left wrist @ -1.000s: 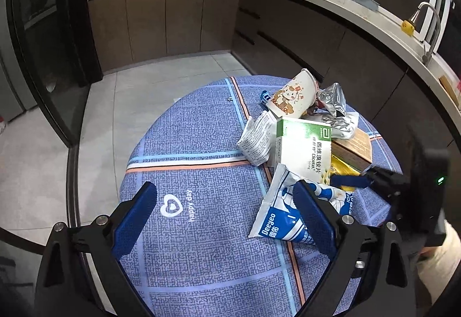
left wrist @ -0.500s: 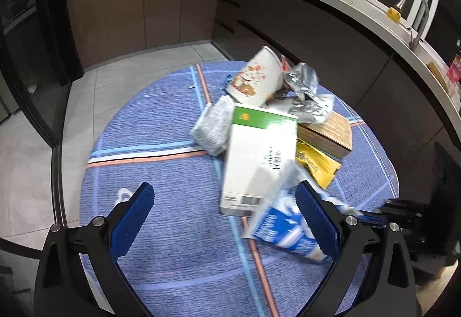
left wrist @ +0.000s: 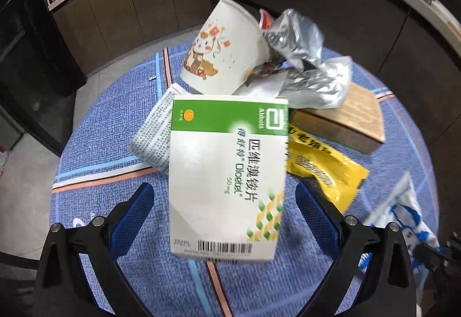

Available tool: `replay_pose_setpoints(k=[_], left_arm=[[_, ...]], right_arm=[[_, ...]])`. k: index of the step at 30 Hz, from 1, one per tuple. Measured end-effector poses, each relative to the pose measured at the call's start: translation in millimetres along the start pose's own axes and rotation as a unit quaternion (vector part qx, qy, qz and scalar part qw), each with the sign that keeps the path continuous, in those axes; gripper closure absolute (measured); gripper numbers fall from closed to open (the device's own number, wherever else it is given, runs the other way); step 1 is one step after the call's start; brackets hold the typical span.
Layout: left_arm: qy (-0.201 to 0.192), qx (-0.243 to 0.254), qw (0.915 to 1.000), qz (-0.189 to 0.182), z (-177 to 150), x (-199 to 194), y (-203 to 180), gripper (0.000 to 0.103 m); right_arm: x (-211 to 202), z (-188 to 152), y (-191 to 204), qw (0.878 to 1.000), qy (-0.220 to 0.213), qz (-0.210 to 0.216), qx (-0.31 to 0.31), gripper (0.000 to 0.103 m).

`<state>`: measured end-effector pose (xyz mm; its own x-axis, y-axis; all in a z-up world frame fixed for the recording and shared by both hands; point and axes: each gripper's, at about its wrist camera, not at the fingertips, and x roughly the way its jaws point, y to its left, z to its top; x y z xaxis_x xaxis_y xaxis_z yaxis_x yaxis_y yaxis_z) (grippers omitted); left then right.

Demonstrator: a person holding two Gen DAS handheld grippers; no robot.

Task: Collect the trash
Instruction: 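Lift the milk carton with the right gripper while the left gripper grasps the white-green medicine box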

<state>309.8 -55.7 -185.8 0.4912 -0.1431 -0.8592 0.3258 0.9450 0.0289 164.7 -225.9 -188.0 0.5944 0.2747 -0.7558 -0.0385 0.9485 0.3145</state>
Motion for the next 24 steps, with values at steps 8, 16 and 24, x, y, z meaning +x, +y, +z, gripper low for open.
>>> replay_pose_setpoints(k=[8,16,24], left_arm=[[0.010,-0.015,0.9998,0.007,-1,12,8,0.031],[-0.053,0.003,0.9986,0.000,-8,-46,3,0.031],[-0.103,0.049,0.9922,-0.050,-7,-111,-48,0.031]], right_arm=[[1,5,6,1.000,0.000,-0.002,0.010,0.099],[-37,10,10,0.999,-0.047,-0.004,0.010,0.099],[-99,9,-10,0.993,-0.115,-0.030,0.026,0.099]])
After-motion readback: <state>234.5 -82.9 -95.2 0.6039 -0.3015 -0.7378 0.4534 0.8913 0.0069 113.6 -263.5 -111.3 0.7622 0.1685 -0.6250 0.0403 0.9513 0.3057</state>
